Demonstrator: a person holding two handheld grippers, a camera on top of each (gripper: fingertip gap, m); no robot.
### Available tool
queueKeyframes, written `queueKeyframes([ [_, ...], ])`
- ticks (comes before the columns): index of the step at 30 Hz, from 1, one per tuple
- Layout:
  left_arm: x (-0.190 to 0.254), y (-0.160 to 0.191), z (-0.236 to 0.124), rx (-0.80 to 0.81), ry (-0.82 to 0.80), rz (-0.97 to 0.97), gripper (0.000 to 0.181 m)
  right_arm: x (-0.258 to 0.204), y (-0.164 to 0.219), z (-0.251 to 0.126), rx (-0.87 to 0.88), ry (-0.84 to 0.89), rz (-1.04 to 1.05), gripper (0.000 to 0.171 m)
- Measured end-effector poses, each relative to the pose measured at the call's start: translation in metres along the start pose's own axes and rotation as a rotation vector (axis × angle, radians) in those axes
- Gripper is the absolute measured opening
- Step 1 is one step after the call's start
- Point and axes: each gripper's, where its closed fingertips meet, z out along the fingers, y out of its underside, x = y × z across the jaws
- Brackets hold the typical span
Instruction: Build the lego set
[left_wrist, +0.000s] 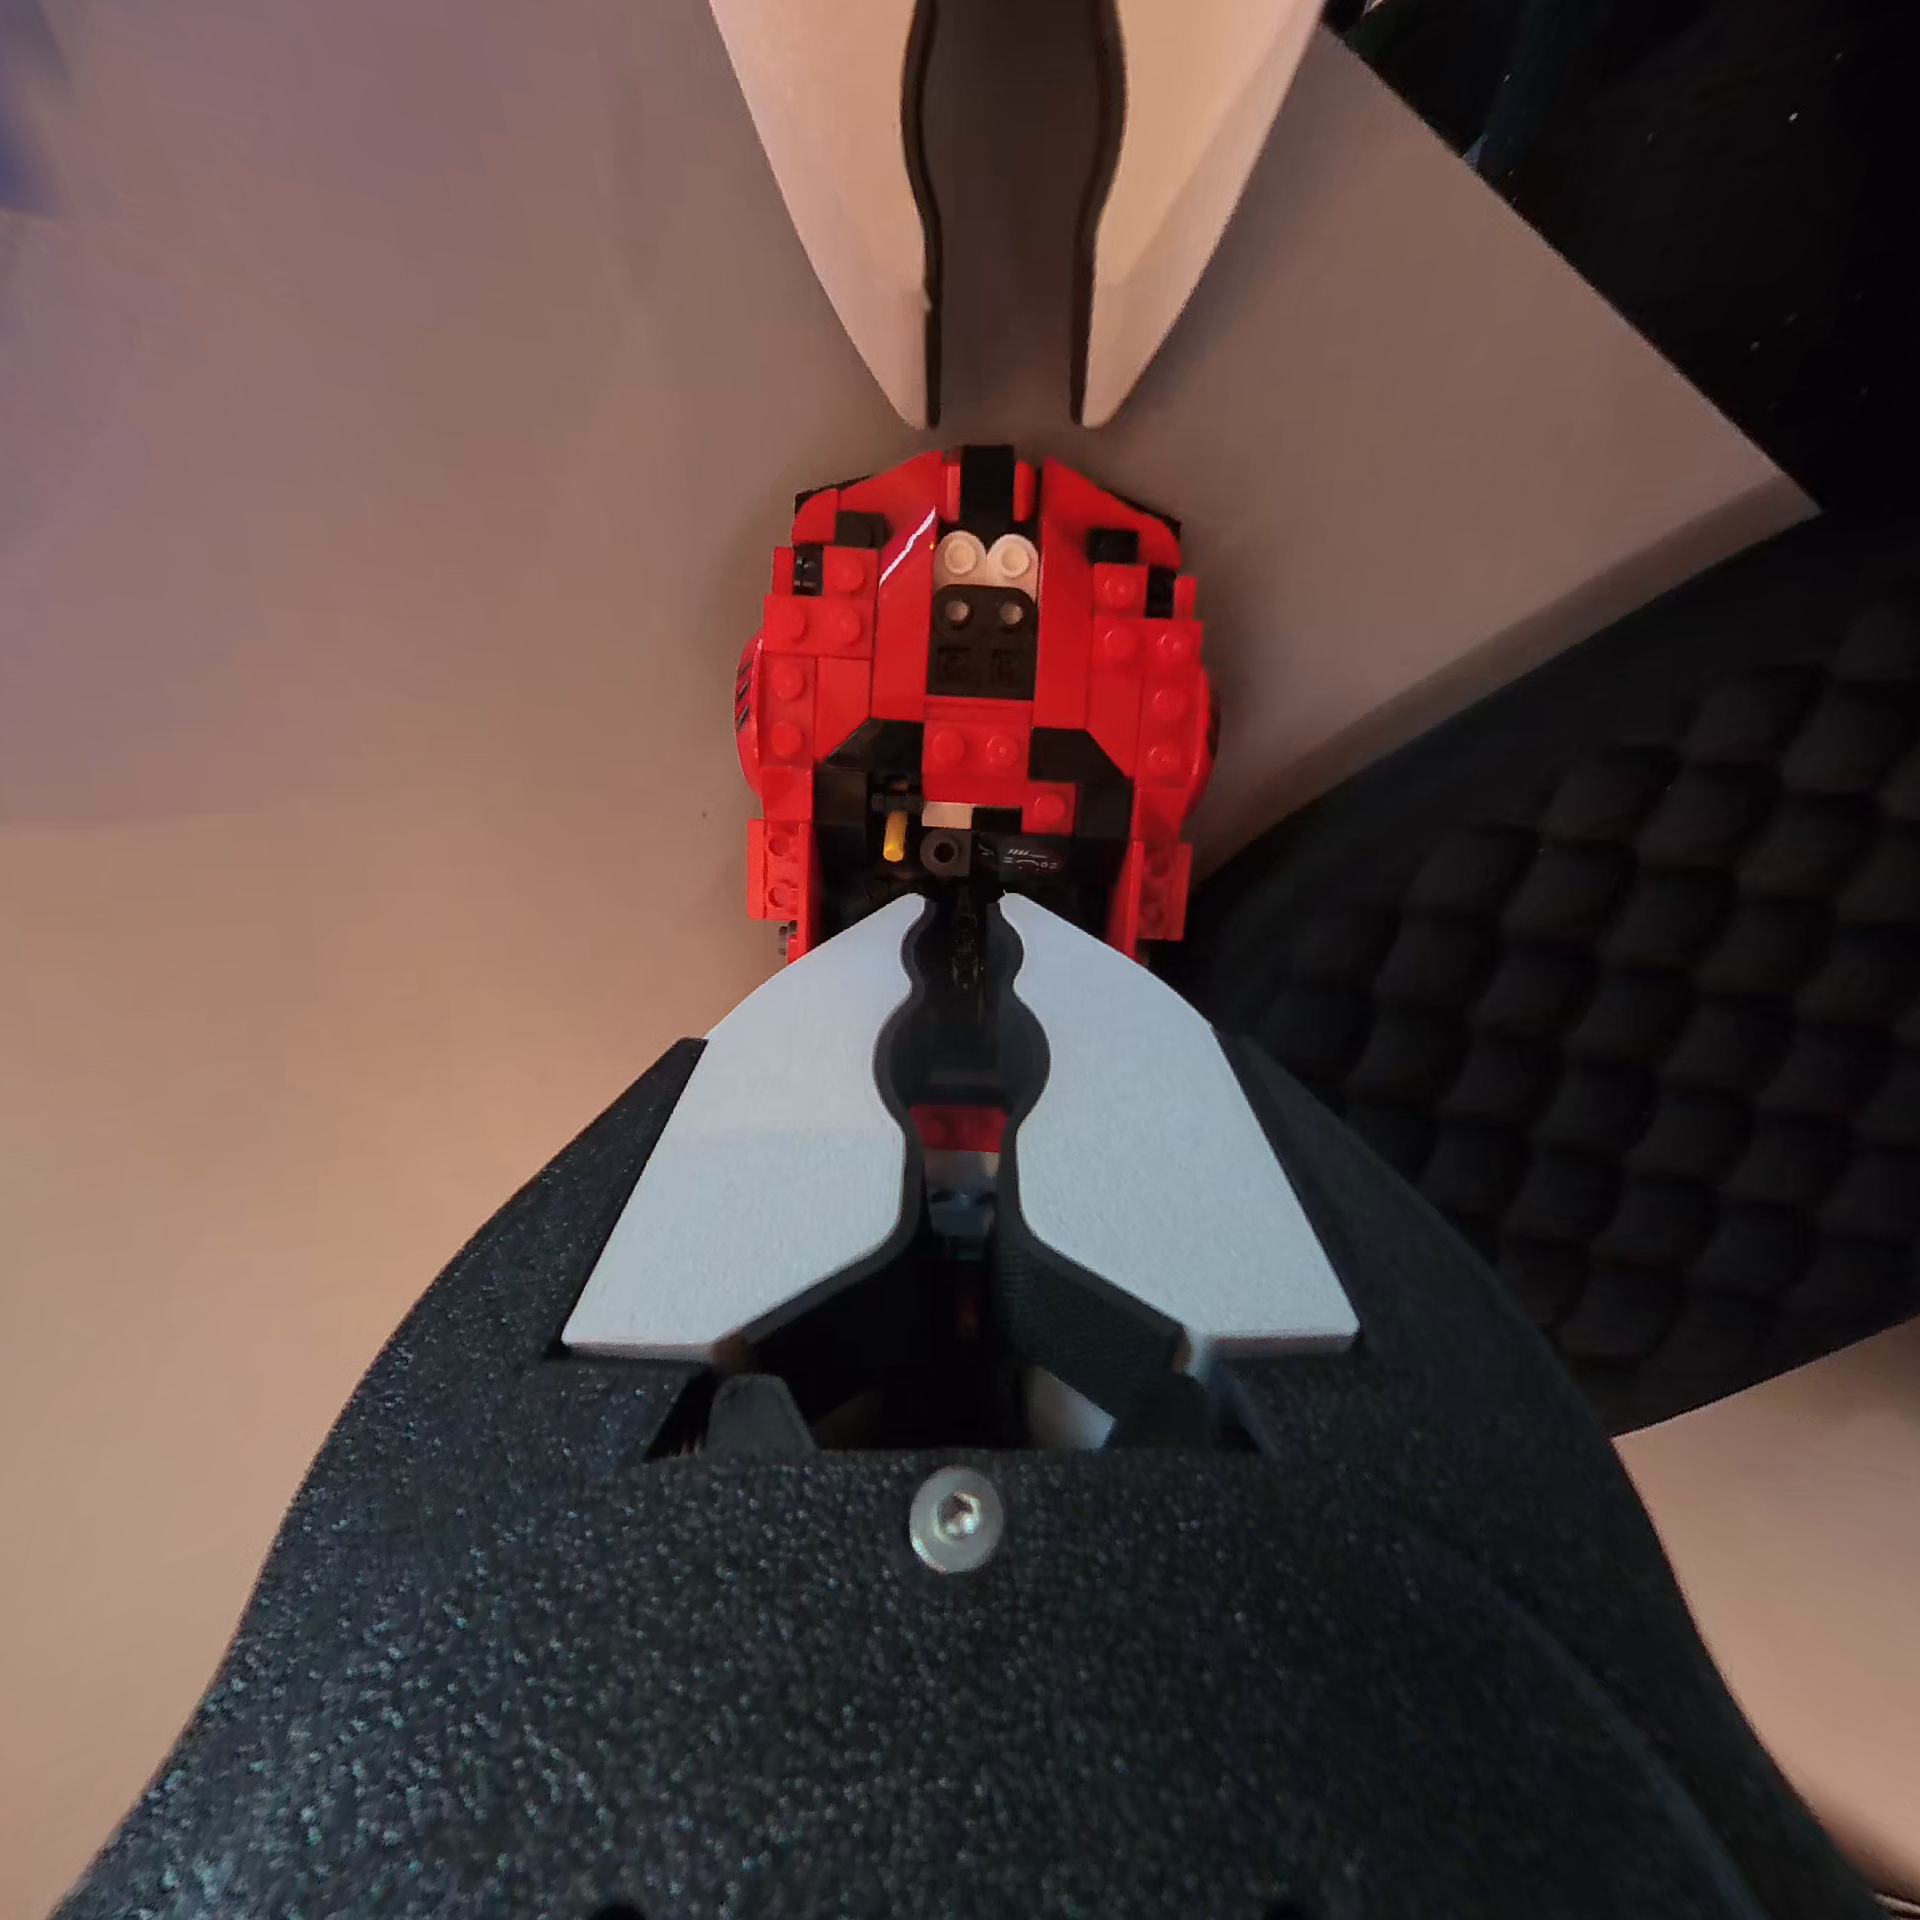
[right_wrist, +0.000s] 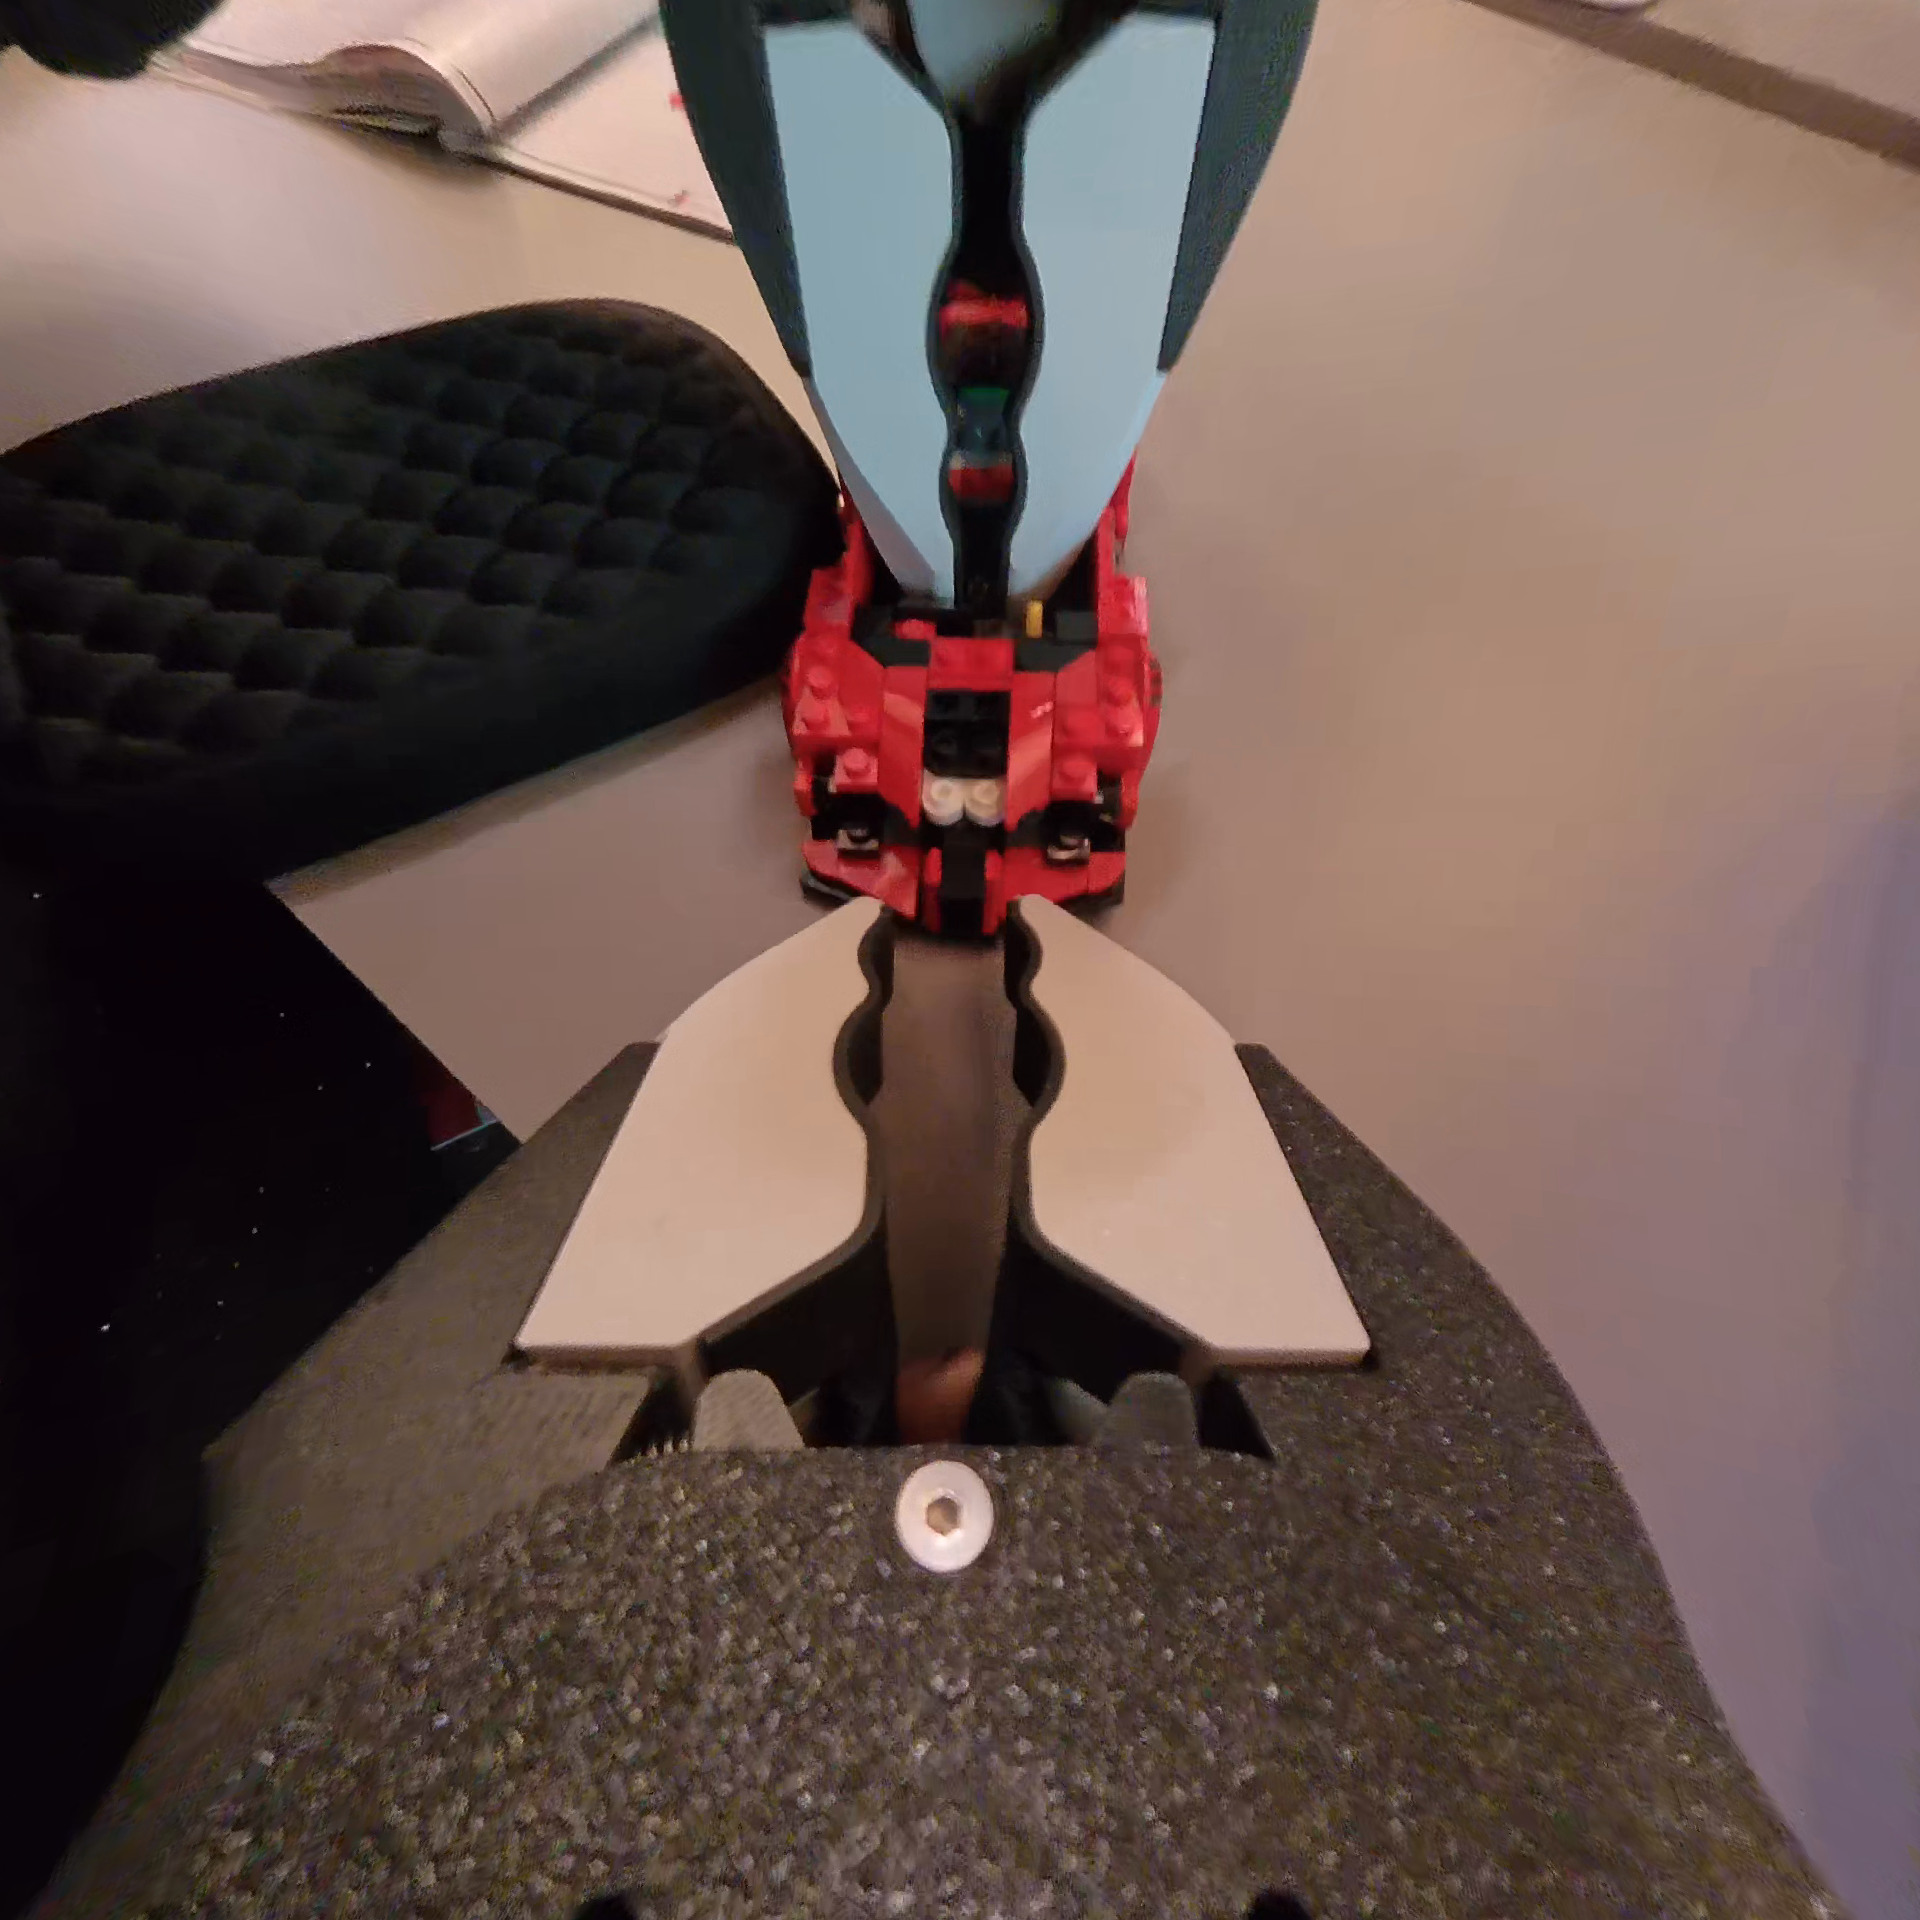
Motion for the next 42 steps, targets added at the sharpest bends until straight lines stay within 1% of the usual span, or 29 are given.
queueKeyframes([
  [2, 0.001, -0.001, 0.000, 0.003, -0.002, 0.006, 0.008, 0.001, -0.005, 0.001, 0.017, 0.018, -0.009, 0.020],
  [10, 0.001, -0.005, 0.001, 0.013, -0.005, 0.012, 0.008, -0.001, -0.002, 0.006, -0.027, 0.010, -0.011, 0.015],
  [23, 0.001, -0.006, 0.002, 0.034, 0.010, -0.011, 0.008, -0.002, 0.000, 0.005, -0.037, 0.002, -0.012, 0.015],
  [26, 0.000, -0.003, 0.001, 0.025, 0.012, -0.017, 0.008, 0.001, 0.002, -0.002, -0.045, -0.004, -0.020, 0.016],
  [27, 0.000, -0.001, 0.001, 0.019, 0.014, -0.020, 0.008, 0.002, 0.004, -0.007, -0.050, -0.012, -0.014, 0.015],
  [29, 0.000, 0.000, 0.000, 0.018, 0.018, -0.022, 0.008, 0.005, 0.011, -0.013, -0.074, -0.035, 0.006, 0.006],
  [31, 0.001, 0.000, 0.000, 0.020, 0.022, -0.020, 0.008, 0.006, 0.016, -0.012, -0.098, -0.039, 0.016, 0.001],
  [42, 0.001, -0.007, 0.004, 0.031, 0.044, -0.001, 0.008, -0.004, 0.015, 0.001, -0.135, -0.038, 0.009, 0.000],
])
